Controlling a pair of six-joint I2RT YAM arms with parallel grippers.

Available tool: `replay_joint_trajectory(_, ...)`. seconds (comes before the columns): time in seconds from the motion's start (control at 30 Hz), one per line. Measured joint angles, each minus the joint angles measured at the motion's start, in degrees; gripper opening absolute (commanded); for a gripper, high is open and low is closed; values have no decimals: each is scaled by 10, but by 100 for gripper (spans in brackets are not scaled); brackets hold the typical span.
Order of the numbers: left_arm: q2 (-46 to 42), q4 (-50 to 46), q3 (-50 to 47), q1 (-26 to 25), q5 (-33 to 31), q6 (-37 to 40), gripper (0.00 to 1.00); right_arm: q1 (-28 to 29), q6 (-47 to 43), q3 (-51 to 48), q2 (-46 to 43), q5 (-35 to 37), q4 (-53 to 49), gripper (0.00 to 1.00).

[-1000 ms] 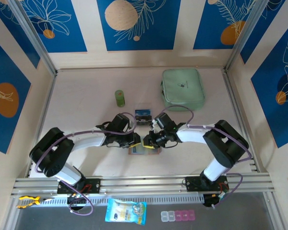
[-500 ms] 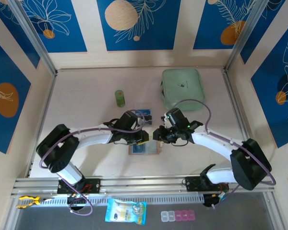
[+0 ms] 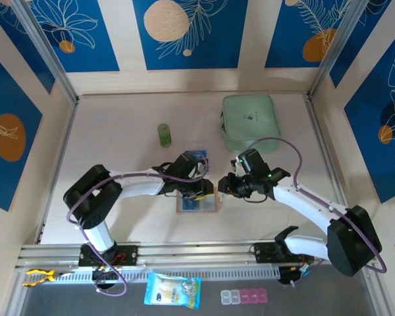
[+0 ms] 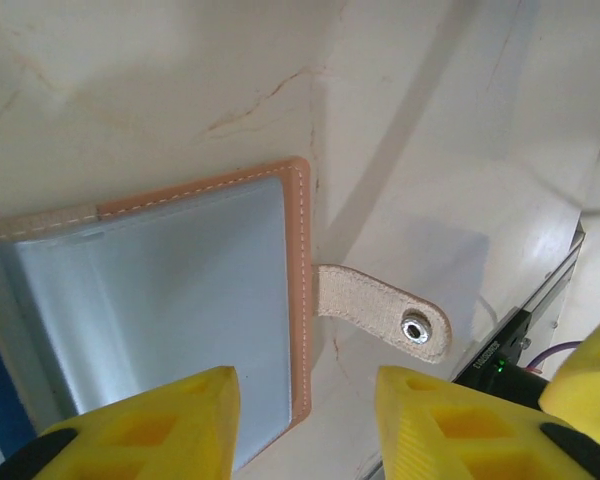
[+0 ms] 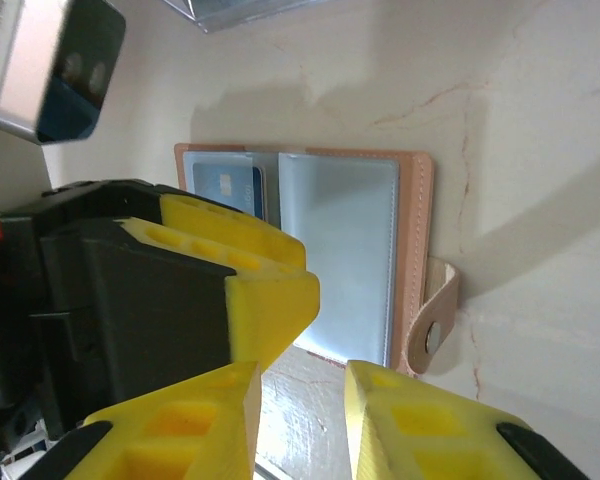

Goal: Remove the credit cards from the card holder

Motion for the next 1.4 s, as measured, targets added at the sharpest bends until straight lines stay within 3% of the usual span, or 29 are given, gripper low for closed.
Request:
replay_joint_trajectory(0.33, -51, -21, -17, 16, -17, 11, 37, 6, 4, -1, 13, -16, 10, 29)
replay_joint_trajectory(0.83, -158, -61, -138, 103, -37, 37, 27, 86, 9, 82, 156, -20, 42, 28)
replay_joint_trajectory(1.4, -123, -39, -163, 111, -15, 43, 18, 111, 12, 124, 253, -32, 73, 27)
